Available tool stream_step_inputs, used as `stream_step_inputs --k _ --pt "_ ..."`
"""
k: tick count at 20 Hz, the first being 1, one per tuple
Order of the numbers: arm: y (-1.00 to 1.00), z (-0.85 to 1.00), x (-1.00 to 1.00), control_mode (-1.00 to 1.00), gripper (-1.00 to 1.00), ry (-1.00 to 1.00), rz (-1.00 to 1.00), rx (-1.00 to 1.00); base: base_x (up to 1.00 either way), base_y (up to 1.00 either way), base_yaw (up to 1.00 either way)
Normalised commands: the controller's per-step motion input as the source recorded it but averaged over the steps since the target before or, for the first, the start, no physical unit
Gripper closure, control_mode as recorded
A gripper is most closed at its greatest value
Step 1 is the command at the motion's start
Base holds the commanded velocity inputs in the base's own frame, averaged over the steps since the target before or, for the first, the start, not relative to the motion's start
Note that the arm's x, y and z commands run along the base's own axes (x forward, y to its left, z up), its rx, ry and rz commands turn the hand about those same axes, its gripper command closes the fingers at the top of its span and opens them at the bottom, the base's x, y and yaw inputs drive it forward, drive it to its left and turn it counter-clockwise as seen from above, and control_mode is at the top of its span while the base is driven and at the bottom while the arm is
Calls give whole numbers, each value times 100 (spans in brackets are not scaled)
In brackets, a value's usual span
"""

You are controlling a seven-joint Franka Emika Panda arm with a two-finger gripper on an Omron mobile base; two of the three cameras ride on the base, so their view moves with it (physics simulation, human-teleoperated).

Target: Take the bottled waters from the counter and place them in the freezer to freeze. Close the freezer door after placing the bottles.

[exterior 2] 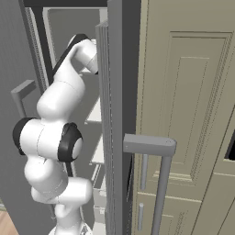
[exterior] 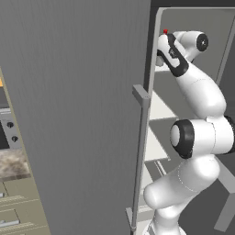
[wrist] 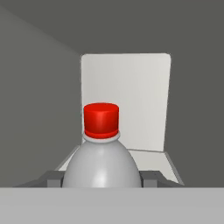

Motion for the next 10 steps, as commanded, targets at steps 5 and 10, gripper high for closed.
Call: stream_step_inputs --k 5,10 --pt "0 -17 30 -100 100 0 0 0 0 0 0" --pt "0 -16 31 -100 100 0 0 0 0 0 0"
